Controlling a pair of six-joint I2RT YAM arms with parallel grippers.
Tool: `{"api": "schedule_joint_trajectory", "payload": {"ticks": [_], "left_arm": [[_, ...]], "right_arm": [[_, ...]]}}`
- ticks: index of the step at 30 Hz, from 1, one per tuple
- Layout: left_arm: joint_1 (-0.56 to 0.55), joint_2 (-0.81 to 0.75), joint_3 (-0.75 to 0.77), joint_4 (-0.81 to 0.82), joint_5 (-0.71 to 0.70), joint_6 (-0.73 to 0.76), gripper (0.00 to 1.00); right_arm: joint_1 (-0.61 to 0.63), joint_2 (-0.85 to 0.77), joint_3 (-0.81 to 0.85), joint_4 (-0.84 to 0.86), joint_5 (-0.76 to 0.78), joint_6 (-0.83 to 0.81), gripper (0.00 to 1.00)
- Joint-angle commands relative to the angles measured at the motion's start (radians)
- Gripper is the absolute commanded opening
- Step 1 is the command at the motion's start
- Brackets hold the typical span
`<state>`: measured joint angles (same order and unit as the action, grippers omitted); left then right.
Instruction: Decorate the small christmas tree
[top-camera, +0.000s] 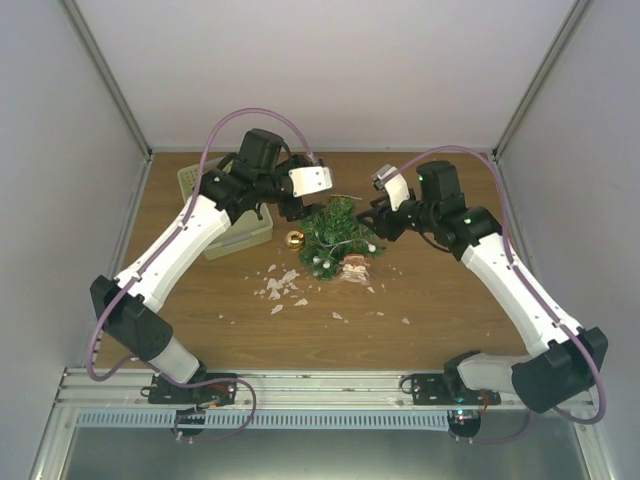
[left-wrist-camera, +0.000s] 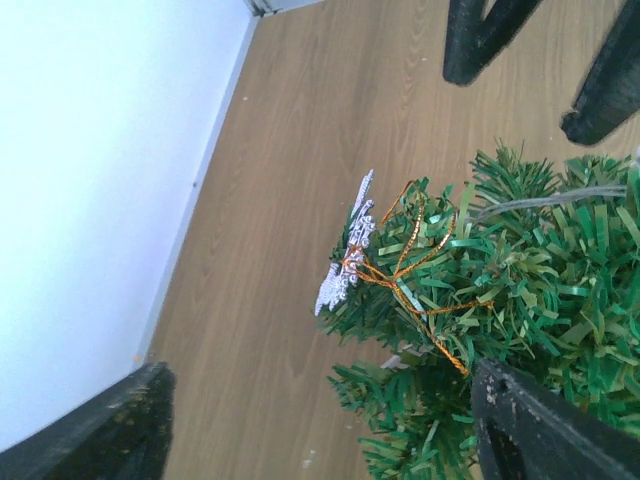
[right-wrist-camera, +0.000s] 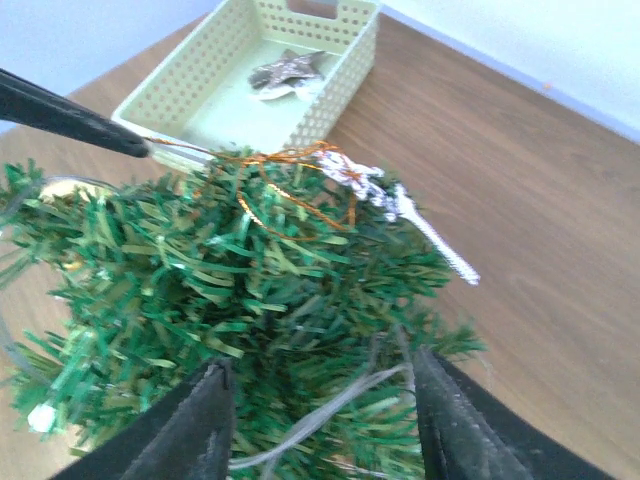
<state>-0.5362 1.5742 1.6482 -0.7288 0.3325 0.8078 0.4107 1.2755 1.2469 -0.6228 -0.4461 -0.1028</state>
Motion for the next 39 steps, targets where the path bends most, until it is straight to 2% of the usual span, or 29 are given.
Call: {"api": "schedule_joint_trajectory", "payload": {"ticks": [1, 2, 3, 7, 9, 13, 17, 23, 28, 33, 36, 39], "left_arm": [[0.001, -0.057, 0.021, 0.040, -0.008, 0.024, 0.87], [0.002, -0.063, 0.018, 0.050, -0.024, 0.028, 0.90], [0.003, -0.069, 0.014, 0.057, -0.038, 0.033, 0.91], [0.032, -0.088, 0.010, 0.093, -0.069, 0.033, 0.95], [0.058, -0.098, 0.012, 0.115, -0.070, 0.026, 0.99], [0.117, -0.115, 0.008, 0.162, -0.083, 0.005, 0.99], [0.209, -0.141, -0.063, 0.289, -0.128, -0.089, 0.99], [0.421, -0.202, -0.339, 0.564, -0.136, -0.363, 0.99], [0.565, -0.283, -0.604, 0.847, -0.101, -0.558, 0.99], [0.618, -0.273, -0.751, 0.994, -0.147, -0.683, 0.99], [0.620, -0.279, -0.854, 1.146, -0.205, -0.709, 0.99], [0.620, -0.276, -0.888, 1.192, -0.223, -0.699, 0.99]], "right_arm": [[-0.006, -0.045, 0.003, 0.003, 0.106, 0.031, 0.75], [-0.010, -0.053, 0.006, 0.008, 0.133, 0.039, 0.95], [-0.015, -0.060, 0.010, 0.014, 0.163, 0.049, 0.99], [-0.059, -0.087, 0.023, 0.034, 0.267, 0.083, 1.00], [-0.097, -0.096, 0.030, 0.042, 0.291, 0.095, 1.00], [-0.170, -0.103, 0.044, 0.051, 0.319, 0.100, 1.00], [-0.235, -0.108, 0.005, 0.126, 0.405, 0.126, 1.00], [-0.381, -0.054, -0.169, 0.391, 0.466, 0.109, 1.00], [-0.496, 0.004, -0.251, 0.589, 0.470, 0.236, 1.00], [-0.508, 0.079, -0.348, 0.771, 0.470, 0.240, 1.00], [-0.509, 0.135, -0.403, 0.832, 0.503, 0.236, 1.00], [-0.509, 0.157, -0.466, 0.909, 0.501, 0.224, 1.00]]}}
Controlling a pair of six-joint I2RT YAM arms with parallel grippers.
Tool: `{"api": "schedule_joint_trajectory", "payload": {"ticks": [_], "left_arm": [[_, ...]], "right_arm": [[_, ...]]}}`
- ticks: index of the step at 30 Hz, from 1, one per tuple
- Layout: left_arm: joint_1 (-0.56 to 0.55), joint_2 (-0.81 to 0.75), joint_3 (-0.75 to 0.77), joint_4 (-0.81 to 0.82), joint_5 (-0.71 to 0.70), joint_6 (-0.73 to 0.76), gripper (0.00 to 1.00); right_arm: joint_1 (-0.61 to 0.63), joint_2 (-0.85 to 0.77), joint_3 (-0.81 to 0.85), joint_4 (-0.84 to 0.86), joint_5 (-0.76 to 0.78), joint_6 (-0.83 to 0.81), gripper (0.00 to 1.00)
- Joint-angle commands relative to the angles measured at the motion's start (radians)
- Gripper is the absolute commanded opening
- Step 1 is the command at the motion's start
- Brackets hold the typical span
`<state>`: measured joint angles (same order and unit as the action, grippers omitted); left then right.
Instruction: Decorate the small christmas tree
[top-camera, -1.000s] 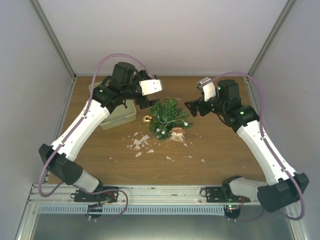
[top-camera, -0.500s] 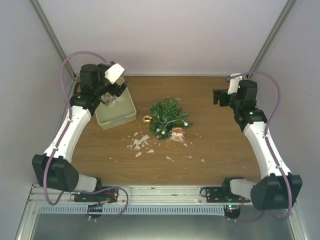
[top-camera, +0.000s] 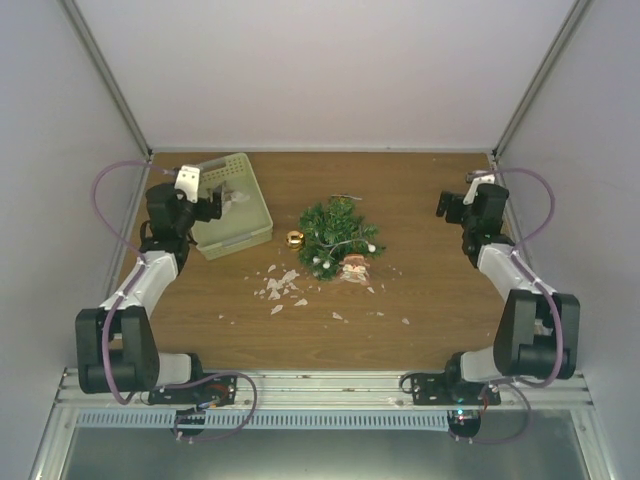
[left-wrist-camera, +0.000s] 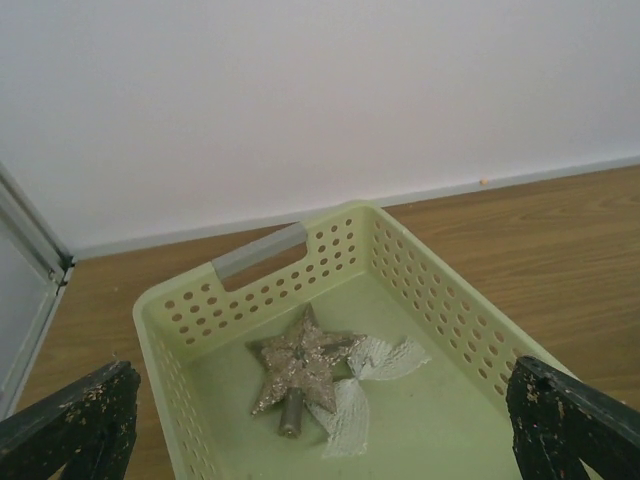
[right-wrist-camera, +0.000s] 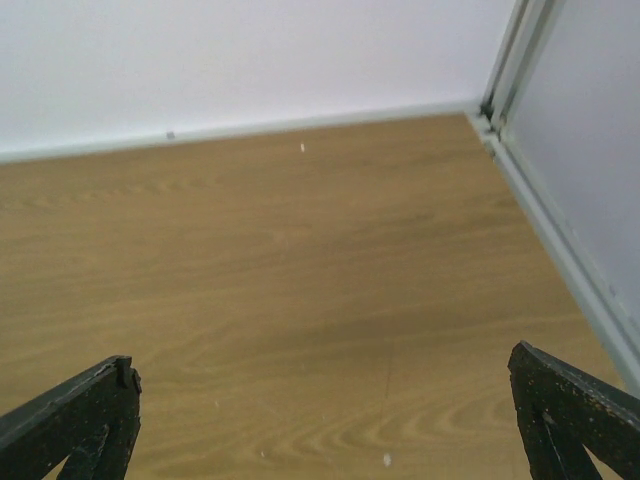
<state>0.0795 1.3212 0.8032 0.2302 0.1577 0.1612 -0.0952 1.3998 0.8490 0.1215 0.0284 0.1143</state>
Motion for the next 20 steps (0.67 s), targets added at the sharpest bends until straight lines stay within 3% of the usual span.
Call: {"api": "schedule_joint_trajectory", "payload": {"ticks": [1, 9, 20], "left_arm": [[0.003, -0.021, -0.041, 0.226, -0.051, -0.043, 0.99], [0.005, -0.011, -0.071, 0.231, -0.018, -0.042, 0.99], [0.005, 0.021, -0.064, 0.210, -0.010, -0.045, 0.99]], "right_arm": [[-0.003, 0.034, -0.083, 0.185, 0.009, 0.006, 1.00], [0.003, 0.032, -0.153, 0.308, -0.057, -0.007, 1.00], [0.015, 0.066, -0.173, 0.325, -0.024, -0.079, 1.00]]}}
